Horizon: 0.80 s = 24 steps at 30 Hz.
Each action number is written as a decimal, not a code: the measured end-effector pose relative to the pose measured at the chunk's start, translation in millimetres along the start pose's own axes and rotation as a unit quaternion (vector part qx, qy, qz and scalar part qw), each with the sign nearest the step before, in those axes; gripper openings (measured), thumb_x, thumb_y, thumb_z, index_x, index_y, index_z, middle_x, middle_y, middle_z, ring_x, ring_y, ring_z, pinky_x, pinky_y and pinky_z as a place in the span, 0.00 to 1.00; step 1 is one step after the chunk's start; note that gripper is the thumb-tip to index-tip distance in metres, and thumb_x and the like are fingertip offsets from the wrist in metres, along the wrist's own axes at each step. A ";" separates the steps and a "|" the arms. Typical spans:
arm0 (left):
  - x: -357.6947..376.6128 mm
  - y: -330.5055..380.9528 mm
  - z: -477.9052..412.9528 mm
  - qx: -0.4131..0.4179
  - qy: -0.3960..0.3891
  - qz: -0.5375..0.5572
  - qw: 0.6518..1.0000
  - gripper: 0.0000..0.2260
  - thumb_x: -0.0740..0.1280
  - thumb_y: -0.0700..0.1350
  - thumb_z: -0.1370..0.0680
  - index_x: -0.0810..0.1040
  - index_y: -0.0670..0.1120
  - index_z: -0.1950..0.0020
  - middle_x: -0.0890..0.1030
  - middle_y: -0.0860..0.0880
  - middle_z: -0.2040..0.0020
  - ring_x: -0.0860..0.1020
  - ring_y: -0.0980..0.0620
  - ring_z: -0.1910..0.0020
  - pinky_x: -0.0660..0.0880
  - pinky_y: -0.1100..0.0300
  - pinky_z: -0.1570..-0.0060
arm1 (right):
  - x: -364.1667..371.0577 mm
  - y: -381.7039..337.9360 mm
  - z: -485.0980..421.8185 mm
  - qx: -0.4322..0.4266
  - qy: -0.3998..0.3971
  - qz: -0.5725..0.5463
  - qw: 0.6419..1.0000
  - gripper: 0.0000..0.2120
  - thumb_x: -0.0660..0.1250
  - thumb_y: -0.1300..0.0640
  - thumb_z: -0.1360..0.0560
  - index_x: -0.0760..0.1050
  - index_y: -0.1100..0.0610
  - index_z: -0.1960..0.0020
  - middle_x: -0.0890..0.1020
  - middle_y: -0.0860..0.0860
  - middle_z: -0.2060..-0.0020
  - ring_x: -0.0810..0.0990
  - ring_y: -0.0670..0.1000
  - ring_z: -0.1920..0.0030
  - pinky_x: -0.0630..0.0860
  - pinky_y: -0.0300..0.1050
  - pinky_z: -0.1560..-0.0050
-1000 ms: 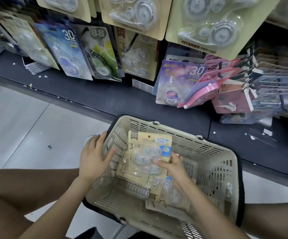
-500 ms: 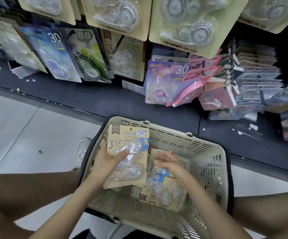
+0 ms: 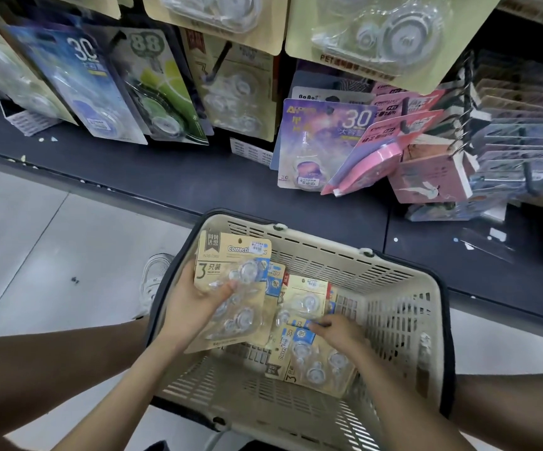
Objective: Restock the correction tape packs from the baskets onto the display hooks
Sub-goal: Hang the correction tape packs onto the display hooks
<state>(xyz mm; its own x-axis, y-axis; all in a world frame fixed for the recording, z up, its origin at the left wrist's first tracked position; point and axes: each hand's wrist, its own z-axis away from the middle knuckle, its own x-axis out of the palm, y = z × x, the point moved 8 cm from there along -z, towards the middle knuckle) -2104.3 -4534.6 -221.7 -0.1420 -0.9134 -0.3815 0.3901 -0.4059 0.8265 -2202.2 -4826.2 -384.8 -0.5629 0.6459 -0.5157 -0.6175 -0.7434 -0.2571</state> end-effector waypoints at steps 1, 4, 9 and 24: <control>0.4 -0.9 -1.3 -0.002 -0.002 0.003 1.000 0.26 0.78 0.51 0.29 0.73 0.53 0.34 0.83 0.54 0.44 0.82 0.55 0.45 0.78 0.44 0.42 | 2.2 1.5 0.6 0.000 -0.007 -0.039 0.999 0.15 0.66 0.37 0.24 0.82 0.42 0.43 0.83 0.42 0.46 0.79 0.50 0.43 0.72 0.45 0.41; -0.4 -0.7 -3.0 0.000 0.003 0.005 1.000 0.29 0.77 0.57 0.34 0.74 0.53 0.36 0.83 0.54 0.45 0.82 0.54 0.46 0.78 0.44 0.43 | 3.0 2.1 1.3 -0.020 -0.011 -0.113 0.993 0.08 0.70 0.42 0.25 0.77 0.38 0.62 0.78 0.39 0.64 0.78 0.46 0.56 0.69 0.40 0.57; -0.3 2.7 -0.7 0.000 0.008 0.010 1.000 0.26 0.79 0.52 0.32 0.75 0.52 0.38 0.84 0.53 0.46 0.82 0.53 0.47 0.78 0.44 0.43 | -22.1 -4.4 11.8 -0.080 0.029 -0.236 0.968 0.15 0.70 0.52 0.23 0.78 0.59 0.65 0.74 0.48 0.70 0.72 0.47 0.66 0.68 0.41 0.61; -23.7 142.1 36.9 0.155 0.032 -0.040 0.987 0.18 0.77 0.48 0.28 0.73 0.55 0.44 0.82 0.62 0.54 0.79 0.61 0.51 0.70 0.68 0.57 | -242.7 -85.2 182.6 -0.315 0.362 -0.331 0.812 0.09 0.67 0.55 0.21 0.80 0.51 0.59 0.82 0.44 0.66 0.76 0.42 0.64 0.72 0.40 0.59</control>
<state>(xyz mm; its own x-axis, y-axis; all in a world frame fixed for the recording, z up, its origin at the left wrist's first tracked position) -2079.0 -4571.9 -79.9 -0.0987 -0.8783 -0.4678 0.0826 -0.4757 0.8757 -2113.3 -4887.8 -88.5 0.3892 0.8385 -0.3813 -0.1205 -0.3640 -0.9236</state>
